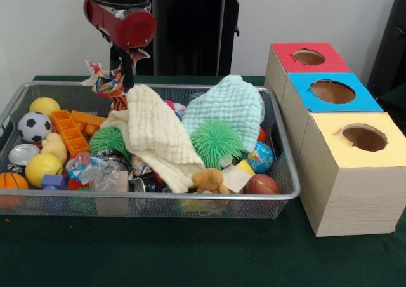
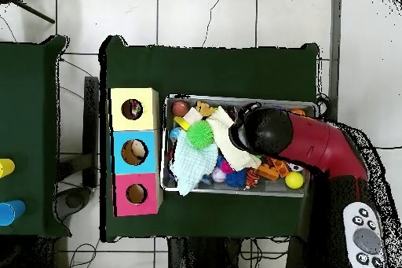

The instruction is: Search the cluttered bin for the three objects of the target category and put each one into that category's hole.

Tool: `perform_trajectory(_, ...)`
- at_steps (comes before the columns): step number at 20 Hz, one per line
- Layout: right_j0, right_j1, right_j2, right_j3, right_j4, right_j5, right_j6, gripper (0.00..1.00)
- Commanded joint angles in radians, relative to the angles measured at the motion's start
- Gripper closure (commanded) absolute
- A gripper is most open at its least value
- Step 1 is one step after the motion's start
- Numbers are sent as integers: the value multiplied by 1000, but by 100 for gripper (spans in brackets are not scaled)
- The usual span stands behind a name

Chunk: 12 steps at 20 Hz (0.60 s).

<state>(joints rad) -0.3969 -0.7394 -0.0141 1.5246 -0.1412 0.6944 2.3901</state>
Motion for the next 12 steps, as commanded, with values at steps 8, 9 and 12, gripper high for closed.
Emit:
perform_trajectory(8,165,-39,30,5,104,117,180,100)
perform_trajectory(9,181,-32,28,-7,112,128,192,100)
perform_trajectory(12,210,-11,19,-66,125,163,179,100)
